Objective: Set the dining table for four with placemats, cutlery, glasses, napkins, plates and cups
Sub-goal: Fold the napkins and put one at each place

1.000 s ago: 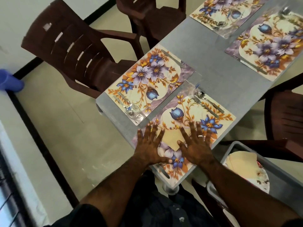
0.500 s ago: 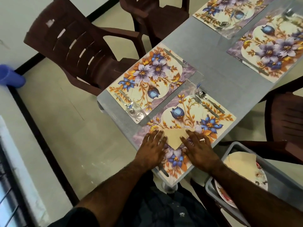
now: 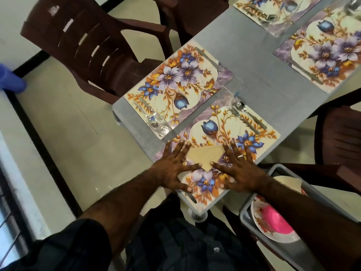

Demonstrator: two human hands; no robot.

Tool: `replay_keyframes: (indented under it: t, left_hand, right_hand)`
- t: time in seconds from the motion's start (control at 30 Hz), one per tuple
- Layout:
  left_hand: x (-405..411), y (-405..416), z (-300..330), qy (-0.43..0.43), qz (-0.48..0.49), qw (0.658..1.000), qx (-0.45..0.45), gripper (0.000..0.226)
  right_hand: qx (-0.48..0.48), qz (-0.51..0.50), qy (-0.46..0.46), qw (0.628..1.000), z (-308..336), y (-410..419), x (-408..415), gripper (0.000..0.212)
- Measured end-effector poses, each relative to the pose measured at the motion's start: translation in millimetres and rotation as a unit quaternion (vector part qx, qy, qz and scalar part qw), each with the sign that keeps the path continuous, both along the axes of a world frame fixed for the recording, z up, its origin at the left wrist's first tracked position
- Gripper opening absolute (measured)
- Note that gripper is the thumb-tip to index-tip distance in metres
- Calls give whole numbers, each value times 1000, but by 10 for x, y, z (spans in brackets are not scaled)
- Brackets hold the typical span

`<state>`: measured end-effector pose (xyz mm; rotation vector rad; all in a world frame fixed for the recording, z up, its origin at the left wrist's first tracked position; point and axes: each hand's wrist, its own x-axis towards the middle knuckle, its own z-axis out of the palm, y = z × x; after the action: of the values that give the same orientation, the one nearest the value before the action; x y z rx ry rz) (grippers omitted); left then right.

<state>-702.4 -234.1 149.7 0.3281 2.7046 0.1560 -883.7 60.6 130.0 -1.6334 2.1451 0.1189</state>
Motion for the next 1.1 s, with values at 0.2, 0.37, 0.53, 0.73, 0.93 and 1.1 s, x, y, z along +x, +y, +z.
replay_keyframes:
  t: [0.2, 0.37, 0.53, 0.73, 0.93, 1.1]
  left_hand:
    - [-196, 105, 94, 58, 162, 984, 38, 60]
    - [-525, 320, 136, 3, 298, 955, 6, 42]
    - [-703, 249, 177, -68, 334, 940, 15, 37]
    - [-805, 211, 408, 31, 334, 940, 64, 4]
    - [-773, 159, 473, 275, 221, 935, 22, 9]
    - [-408, 311, 22, 126, 123, 983, -44, 31]
  right_hand:
    - [-106, -149, 40, 982, 165, -296, -31, 61]
    - [-17, -165, 26, 986, 207, -769, -120, 55]
    - [81, -199, -16, 977, 294, -935, -248, 47]
    - [5, -225, 3, 974, 510, -885, -335, 18]
    - [-210, -192, 161, 945, 640, -659, -343, 19]
    - [-44, -172, 117, 977, 235, -328, 10, 47]
